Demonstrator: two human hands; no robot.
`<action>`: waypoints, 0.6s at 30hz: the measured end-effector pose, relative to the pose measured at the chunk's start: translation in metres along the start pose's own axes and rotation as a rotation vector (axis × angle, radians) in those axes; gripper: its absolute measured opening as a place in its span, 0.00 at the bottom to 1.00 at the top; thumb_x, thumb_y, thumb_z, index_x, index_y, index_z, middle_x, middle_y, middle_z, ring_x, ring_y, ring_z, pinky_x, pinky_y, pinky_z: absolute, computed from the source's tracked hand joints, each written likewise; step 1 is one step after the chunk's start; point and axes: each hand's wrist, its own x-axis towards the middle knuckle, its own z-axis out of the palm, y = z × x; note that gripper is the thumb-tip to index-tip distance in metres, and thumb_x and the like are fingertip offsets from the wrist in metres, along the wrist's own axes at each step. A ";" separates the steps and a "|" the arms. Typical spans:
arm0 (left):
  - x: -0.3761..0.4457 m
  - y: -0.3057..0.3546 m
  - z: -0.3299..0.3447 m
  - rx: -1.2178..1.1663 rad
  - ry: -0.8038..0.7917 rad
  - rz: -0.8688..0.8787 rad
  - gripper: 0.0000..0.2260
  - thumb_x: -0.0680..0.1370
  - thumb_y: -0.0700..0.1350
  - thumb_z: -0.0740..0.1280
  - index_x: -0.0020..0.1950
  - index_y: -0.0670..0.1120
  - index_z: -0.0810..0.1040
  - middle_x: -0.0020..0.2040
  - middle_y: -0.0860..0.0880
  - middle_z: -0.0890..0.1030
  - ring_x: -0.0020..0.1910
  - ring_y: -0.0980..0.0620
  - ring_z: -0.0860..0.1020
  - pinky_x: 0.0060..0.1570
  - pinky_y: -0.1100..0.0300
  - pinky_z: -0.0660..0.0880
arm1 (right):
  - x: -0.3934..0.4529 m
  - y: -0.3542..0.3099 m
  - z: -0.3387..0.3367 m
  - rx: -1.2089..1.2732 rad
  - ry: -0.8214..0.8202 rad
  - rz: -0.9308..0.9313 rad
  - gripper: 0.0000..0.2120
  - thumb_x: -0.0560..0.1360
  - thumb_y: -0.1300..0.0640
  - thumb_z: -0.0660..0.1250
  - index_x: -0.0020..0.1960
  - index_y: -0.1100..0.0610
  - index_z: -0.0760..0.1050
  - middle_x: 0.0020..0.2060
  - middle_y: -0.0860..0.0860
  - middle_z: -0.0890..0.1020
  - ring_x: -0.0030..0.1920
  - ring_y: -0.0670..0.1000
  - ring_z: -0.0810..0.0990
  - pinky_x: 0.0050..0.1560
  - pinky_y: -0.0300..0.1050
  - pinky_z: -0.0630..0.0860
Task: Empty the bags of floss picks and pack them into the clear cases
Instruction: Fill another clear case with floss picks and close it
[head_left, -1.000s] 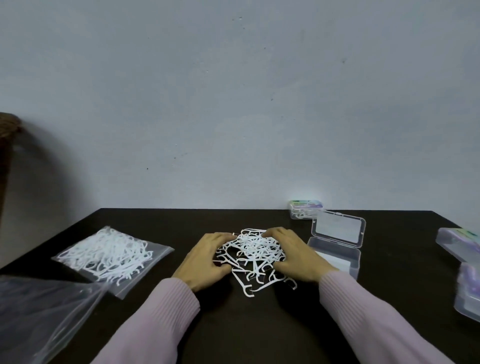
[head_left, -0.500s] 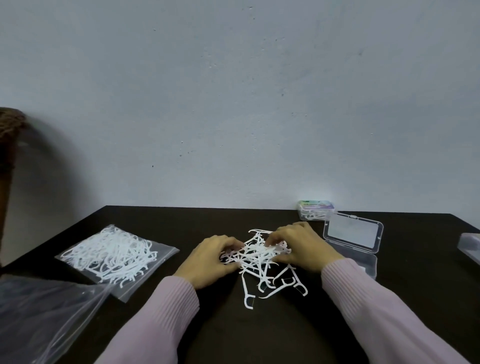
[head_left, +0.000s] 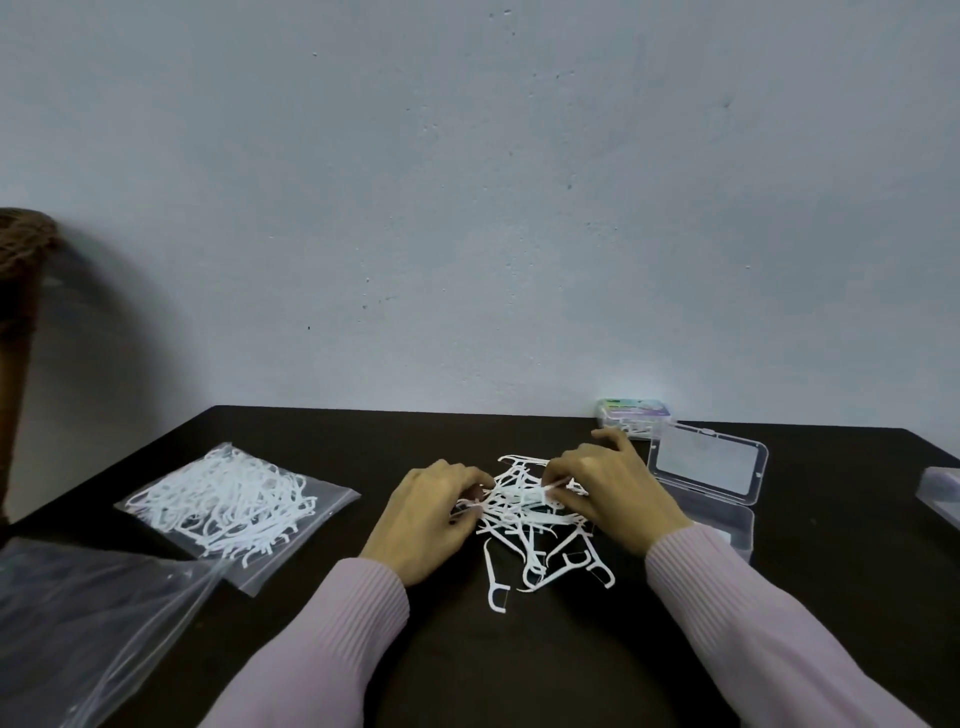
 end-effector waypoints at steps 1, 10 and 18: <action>-0.001 0.000 0.000 -0.007 0.007 0.006 0.17 0.78 0.47 0.64 0.67 0.54 0.70 0.58 0.57 0.75 0.58 0.61 0.71 0.64 0.64 0.65 | -0.001 0.001 0.001 0.006 -0.016 0.017 0.10 0.78 0.51 0.61 0.58 0.48 0.75 0.54 0.43 0.79 0.58 0.44 0.74 0.71 0.47 0.52; 0.002 -0.002 0.003 -0.059 -0.200 -0.033 0.19 0.79 0.49 0.62 0.70 0.54 0.67 0.66 0.55 0.70 0.63 0.59 0.68 0.63 0.62 0.67 | 0.000 -0.001 0.008 0.039 -0.168 0.054 0.17 0.78 0.51 0.61 0.66 0.49 0.69 0.64 0.45 0.74 0.64 0.44 0.71 0.73 0.50 0.50; 0.001 -0.002 0.001 -0.014 -0.061 -0.010 0.13 0.77 0.48 0.66 0.62 0.54 0.77 0.56 0.57 0.78 0.55 0.59 0.76 0.55 0.63 0.73 | 0.001 -0.007 0.007 0.005 -0.076 -0.029 0.13 0.78 0.52 0.60 0.62 0.50 0.73 0.59 0.45 0.76 0.58 0.47 0.74 0.64 0.44 0.60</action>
